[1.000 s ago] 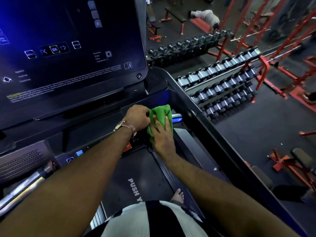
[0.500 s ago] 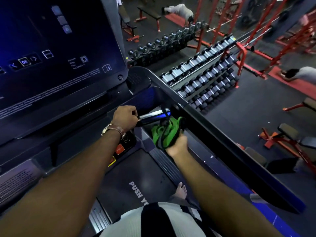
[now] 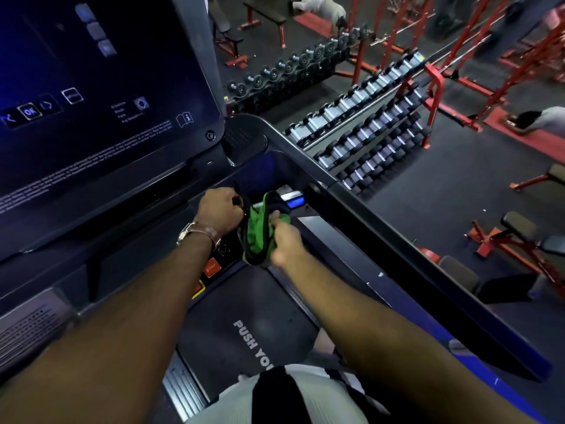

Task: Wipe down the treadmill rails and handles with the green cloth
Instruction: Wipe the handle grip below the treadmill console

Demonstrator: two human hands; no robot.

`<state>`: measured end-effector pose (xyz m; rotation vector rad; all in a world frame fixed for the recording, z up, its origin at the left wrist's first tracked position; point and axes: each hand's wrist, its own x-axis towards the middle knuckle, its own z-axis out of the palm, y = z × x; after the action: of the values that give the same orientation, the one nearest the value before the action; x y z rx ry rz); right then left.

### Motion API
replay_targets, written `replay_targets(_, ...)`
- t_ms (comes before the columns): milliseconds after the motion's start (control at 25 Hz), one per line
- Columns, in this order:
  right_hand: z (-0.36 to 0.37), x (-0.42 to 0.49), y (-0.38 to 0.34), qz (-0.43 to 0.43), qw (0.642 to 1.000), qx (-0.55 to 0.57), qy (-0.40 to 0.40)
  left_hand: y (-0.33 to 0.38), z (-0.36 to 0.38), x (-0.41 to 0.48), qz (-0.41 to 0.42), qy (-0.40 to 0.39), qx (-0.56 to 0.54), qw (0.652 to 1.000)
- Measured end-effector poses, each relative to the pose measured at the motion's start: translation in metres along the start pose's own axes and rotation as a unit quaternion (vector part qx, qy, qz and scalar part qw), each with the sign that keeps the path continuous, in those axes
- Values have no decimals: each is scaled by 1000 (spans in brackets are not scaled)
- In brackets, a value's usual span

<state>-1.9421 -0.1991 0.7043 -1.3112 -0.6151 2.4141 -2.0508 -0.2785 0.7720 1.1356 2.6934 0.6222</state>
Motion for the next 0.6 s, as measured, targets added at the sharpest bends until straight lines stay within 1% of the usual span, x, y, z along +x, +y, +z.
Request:
replay_targets(120, -15, 28, -47, -70, 990, 89, 80, 0, -1, -3, 8, 2, -40, 999)
replay_targets(200, -13, 35, -60, -67, 989, 87, 100, 1, -2, -3, 0, -4, -36, 999)
replay_targets(240, -7, 30, -56, -59, 992, 68, 86, 1, -1, -2, -3, -6, -32, 999)
replay_targets(320, -2, 17, -32, -36, 999, 4, 22, 2, 0, 0, -1, -7, -23, 1000)
replay_targets(360, -2, 7, -22, -26, 999, -46, -2, 1, 0, 0, 1, -11, -17, 1000)
replay_targets(400, -6, -5, -17, -25, 993, -119, -8, 1, -1, 0, -1, -16, -15, 1000)
replay_targets(440, -12, -16, -15, -40, 981, -191, -17, 1, -1, 0, -5, -22, -20, 1000)
replay_targets(480, -18, -28, -19, -69, 960, -270, -28, 0, -2, 0, -8, -25, -31, 999)
replay_targets(520, -26, -37, -26, -120, 929, -348, -32, 0, -2, -1, -12, -25, -40, 999)
replay_targets(560, -33, -44, -37, -188, 880, -437, -11, 1, -2, -1, -14, -24, -43, 999)
replay_targets(600, -40, -48, -47, -264, 817, -513, 29, 0, -2, 0, -16, -24, -41, 999)
